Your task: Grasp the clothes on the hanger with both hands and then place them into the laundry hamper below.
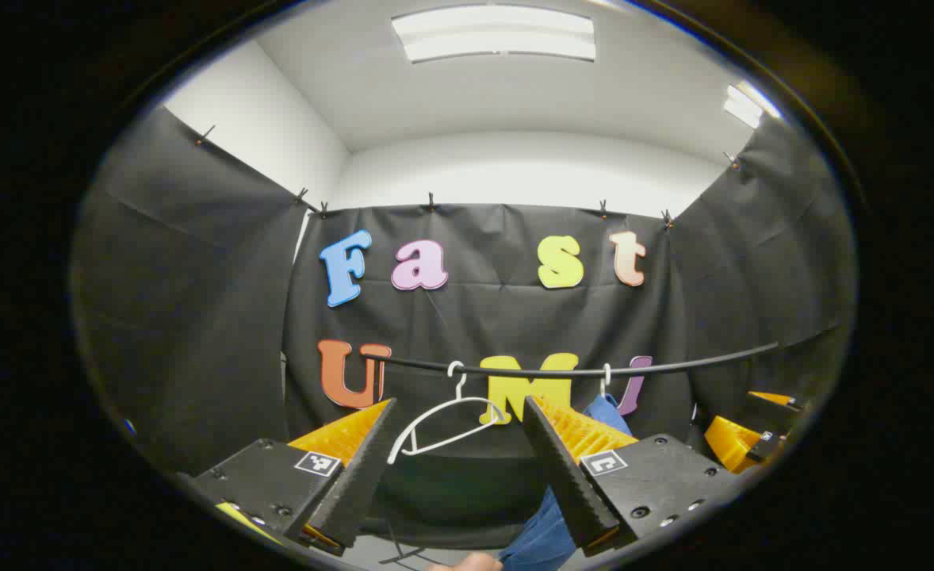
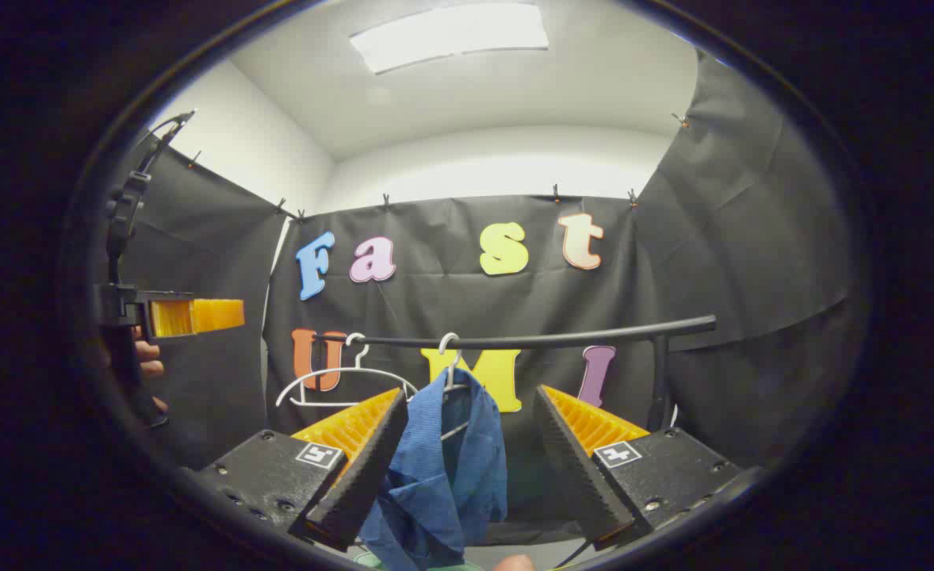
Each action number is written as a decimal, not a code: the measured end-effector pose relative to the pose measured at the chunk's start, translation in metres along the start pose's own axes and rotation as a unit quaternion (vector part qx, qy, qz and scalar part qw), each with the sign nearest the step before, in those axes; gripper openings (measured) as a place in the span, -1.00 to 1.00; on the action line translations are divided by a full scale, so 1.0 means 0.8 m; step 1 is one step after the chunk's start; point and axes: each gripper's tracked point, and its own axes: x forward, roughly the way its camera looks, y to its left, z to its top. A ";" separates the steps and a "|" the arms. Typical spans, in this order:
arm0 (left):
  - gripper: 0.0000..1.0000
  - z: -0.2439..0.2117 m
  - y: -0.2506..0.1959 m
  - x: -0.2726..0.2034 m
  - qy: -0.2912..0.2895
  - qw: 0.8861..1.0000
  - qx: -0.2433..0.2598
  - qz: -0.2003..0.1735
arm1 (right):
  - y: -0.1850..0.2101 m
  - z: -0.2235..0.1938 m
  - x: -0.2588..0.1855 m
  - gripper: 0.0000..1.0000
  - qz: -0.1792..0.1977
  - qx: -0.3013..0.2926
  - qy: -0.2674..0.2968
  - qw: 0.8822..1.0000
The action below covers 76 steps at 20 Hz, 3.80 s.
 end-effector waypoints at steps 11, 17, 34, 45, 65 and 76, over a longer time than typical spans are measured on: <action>1.00 0.015 -0.031 -0.002 0.012 0.997 -0.051 -0.063 | -0.057 0.043 -0.012 0.99 -0.051 0.001 -0.043 0.998; 1.00 0.003 -0.049 -0.011 0.017 0.997 -0.016 -0.073 | -0.077 0.020 -0.010 0.99 -0.065 -0.009 -0.026 0.998; 0.92 -0.131 -0.236 0.011 0.140 0.988 -0.015 -0.067 | -0.193 -0.037 0.021 0.99 -0.001 -0.011 0.010 1.000; 0.82 -0.218 -0.188 0.059 0.188 0.981 0.031 0.031 | -0.194 -0.051 0.016 0.99 0.003 -0.006 0.023 1.000; -0.18 -0.255 -0.066 0.185 0.160 0.984 0.072 0.012 | -0.026 -0.206 0.193 0.99 -0.063 -0.042 0.119 0.990; -0.80 -0.228 -0.044 0.183 0.170 0.982 0.006 -0.080 | -0.038 -0.262 0.268 1.00 -0.103 -0.003 0.157 0.982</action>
